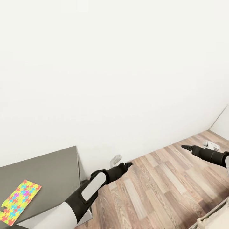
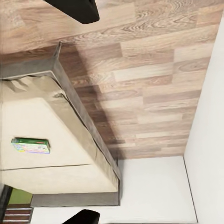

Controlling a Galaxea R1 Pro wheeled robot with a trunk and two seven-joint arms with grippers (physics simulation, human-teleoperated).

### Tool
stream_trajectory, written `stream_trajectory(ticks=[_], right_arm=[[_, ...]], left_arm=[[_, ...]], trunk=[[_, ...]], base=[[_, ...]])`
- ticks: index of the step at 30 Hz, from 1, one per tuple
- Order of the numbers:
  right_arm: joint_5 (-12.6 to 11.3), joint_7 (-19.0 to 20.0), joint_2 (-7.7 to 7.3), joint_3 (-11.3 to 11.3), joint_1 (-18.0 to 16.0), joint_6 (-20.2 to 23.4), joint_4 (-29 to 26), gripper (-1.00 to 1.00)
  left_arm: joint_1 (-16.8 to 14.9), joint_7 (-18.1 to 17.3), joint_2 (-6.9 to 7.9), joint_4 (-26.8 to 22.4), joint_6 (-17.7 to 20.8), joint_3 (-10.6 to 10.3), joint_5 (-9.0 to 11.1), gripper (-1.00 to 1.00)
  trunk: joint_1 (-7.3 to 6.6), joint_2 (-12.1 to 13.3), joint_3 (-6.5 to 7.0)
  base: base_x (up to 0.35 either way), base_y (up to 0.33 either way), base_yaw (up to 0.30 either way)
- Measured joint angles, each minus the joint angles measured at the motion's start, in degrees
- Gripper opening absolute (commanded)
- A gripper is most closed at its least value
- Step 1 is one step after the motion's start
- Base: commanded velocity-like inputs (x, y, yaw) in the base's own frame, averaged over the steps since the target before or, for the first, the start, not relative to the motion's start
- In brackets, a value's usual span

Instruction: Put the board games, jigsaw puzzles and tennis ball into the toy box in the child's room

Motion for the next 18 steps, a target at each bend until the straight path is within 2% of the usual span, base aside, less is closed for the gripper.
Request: stream_trajectory(ticks=[18], right_arm=[[-0.1, -0.3, -0.01, 0.1, -0.2, 0.0, 0.5, 1.0]], left_arm=[[0.4, 0.1, 0.36, 0.4, -0.9, -0.4, -0.5, 1.0]], trunk=[[0.0, 0.0, 0.37]], base=[[0.0, 0.0, -0.293]])
